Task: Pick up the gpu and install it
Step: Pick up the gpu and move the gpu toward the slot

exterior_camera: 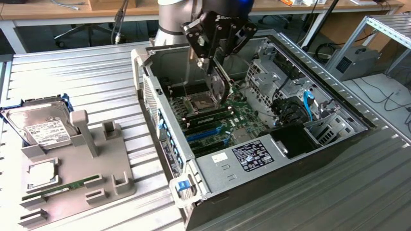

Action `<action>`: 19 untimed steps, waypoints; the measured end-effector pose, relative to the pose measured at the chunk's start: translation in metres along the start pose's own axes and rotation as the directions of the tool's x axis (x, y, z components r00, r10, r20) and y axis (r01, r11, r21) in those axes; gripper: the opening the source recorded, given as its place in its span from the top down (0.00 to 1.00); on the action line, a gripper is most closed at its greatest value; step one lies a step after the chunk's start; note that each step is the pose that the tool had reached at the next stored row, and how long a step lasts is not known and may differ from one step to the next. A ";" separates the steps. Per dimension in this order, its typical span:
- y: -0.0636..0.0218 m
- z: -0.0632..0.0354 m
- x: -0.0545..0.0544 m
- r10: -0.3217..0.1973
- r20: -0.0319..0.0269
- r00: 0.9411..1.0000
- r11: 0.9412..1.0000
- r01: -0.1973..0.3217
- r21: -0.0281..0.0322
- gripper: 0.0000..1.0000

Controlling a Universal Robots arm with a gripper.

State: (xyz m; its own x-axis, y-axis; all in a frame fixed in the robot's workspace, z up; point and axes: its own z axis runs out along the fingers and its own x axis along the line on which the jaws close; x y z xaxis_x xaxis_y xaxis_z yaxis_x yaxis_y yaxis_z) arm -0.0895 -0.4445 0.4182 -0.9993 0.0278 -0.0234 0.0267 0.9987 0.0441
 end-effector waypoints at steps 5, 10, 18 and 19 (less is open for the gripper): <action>0.0016 0.0007 -0.027 0.000 0.000 1.000 1.000 0.000 0.000 0.73; 0.0032 0.0013 -0.050 0.000 0.000 1.000 1.000 0.000 0.000 0.73; 0.0059 0.0024 -0.091 0.000 0.000 1.000 1.000 0.000 0.000 0.73; 0.0062 0.0025 -0.096 0.000 0.000 1.000 1.000 0.000 0.000 0.73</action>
State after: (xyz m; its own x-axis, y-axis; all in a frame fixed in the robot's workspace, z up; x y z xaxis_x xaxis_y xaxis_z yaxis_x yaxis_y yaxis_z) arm 0.0066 -0.4409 0.4182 -0.9993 0.0278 -0.0234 0.0267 0.9987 0.0441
